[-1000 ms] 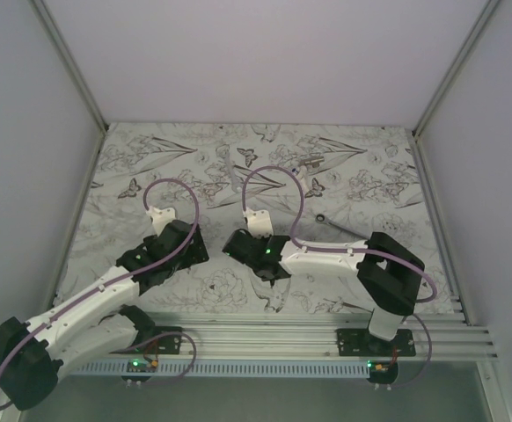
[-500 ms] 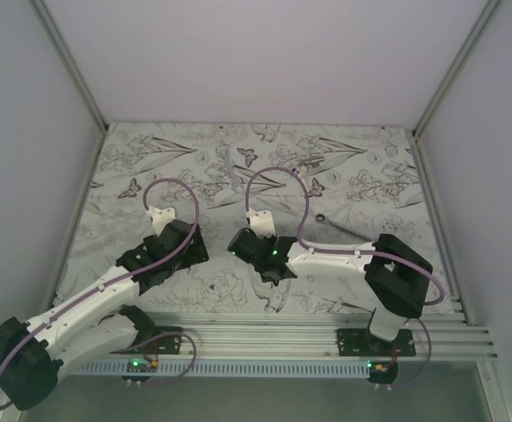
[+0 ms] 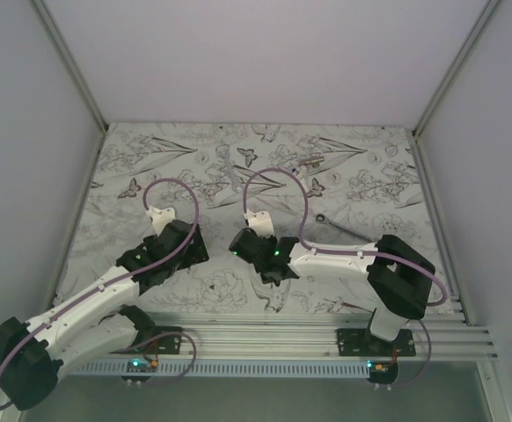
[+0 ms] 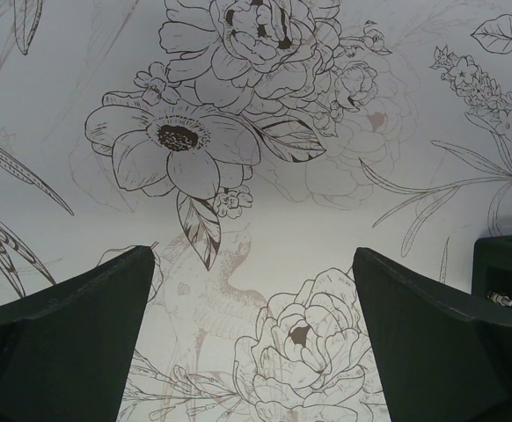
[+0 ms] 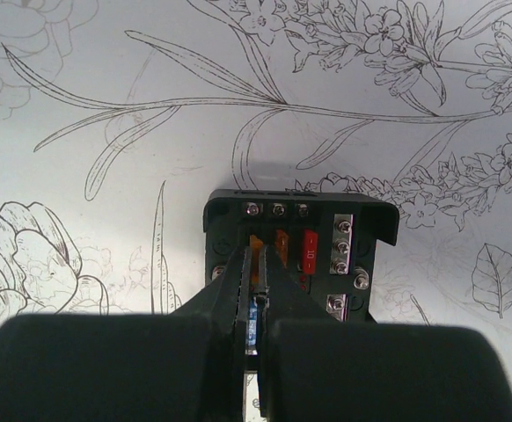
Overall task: Snap on the fuse box
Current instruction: Install the fuse at the fuse box base.
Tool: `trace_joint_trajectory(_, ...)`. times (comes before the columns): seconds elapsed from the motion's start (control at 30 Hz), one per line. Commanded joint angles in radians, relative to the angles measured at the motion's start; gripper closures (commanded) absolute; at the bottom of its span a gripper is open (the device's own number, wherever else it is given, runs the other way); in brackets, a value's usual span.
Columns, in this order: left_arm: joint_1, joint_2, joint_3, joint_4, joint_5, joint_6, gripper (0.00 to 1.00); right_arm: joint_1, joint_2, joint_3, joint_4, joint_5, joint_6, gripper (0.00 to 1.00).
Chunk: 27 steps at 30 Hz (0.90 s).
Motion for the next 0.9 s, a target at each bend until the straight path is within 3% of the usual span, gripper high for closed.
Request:
trace_joint_trajectory(0.0,0.007,-0.007,0.016,-0.039,-0.023,-0.006,0.00,0.000,0.036,-0.046,-0.019,-0.092,-0.037,1.00)
trace_joint_trajectory(0.33,0.007,0.005,0.017,-0.040,-0.022,-0.009,0.00,-0.012,0.029,-0.061,0.139,-0.072,-0.121,1.00)
trace_joint_trajectory(0.87,0.007,-0.002,0.015,-0.040,-0.026,-0.010,0.00,0.016,0.026,-0.062,0.113,-0.092,-0.211,1.00)
